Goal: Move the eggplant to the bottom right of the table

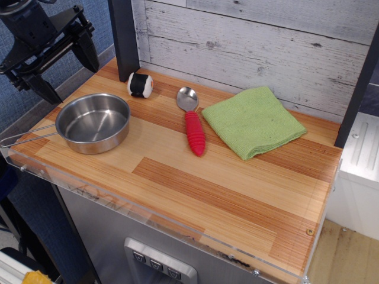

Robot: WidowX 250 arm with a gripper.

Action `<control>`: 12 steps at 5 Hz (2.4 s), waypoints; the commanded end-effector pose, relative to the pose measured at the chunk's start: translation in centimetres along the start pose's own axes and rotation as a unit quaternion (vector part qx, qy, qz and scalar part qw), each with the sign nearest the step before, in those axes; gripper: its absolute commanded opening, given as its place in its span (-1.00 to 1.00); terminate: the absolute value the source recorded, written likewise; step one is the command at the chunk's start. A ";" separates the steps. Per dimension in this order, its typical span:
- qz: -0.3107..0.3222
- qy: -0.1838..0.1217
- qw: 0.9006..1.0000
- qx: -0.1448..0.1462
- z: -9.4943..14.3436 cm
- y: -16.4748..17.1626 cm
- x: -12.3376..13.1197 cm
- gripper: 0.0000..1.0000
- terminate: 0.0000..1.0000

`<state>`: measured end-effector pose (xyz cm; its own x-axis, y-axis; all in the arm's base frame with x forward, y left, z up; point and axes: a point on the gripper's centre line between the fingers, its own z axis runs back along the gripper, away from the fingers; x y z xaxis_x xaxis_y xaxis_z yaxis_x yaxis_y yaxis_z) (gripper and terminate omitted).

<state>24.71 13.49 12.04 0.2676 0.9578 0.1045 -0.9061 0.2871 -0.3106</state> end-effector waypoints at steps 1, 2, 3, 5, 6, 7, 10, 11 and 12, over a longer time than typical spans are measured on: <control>0.000 0.000 1.000 0.000 0.0 0.0 0.0 1.00 -1.00; -0.016 0.018 1.000 0.002 -1.3 -2.8 -1.0 1.00 -1.00; -0.030 0.029 0.999 0.008 -2.6 -4.5 -2.2 1.00 -1.00; -0.046 0.033 0.998 0.034 -4.7 -7.7 -2.1 1.00 -1.00; -0.029 0.040 0.998 0.038 -6.0 -8.9 -0.5 1.00 -1.00; -0.013 0.052 0.997 0.049 -7.8 -9.5 0.8 1.00 -1.00; -0.005 0.063 0.996 0.069 -12.1 -11.7 2.5 1.00 -1.00; -0.005 0.062 0.995 0.071 -12.5 -11.8 2.8 1.00 -1.00; 0.001 0.056 0.996 0.070 -12.5 -11.1 2.9 -1.00 -1.00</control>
<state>39.14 12.69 1.64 0.2953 0.9542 -0.0472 -0.9494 0.2876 -0.1258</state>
